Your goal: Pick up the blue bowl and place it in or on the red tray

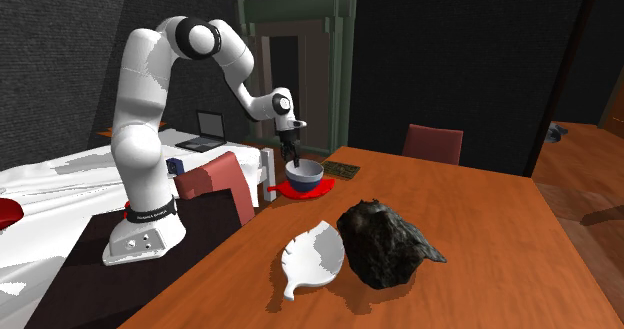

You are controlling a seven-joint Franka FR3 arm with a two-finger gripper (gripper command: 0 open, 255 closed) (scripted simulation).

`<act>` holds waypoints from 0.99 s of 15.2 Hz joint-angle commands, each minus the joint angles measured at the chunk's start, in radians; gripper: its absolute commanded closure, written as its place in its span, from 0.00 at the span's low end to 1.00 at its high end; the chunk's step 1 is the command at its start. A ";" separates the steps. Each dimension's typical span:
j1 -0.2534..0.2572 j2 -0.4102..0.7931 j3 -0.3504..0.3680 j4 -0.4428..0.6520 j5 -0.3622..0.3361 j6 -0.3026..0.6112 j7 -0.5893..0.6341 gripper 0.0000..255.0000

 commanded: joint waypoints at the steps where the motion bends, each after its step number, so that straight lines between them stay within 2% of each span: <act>1: 0.000 0.000 0.000 0.000 0.000 0.000 0.000 0.00; 3: 0.000 0.000 0.000 0.000 0.000 0.000 0.000 0.00; 7: 0.012 -0.066 0.027 0.043 0.052 -0.106 -0.032 0.00; 15: 0.012 -0.066 0.027 0.043 0.052 -0.106 -0.032 0.00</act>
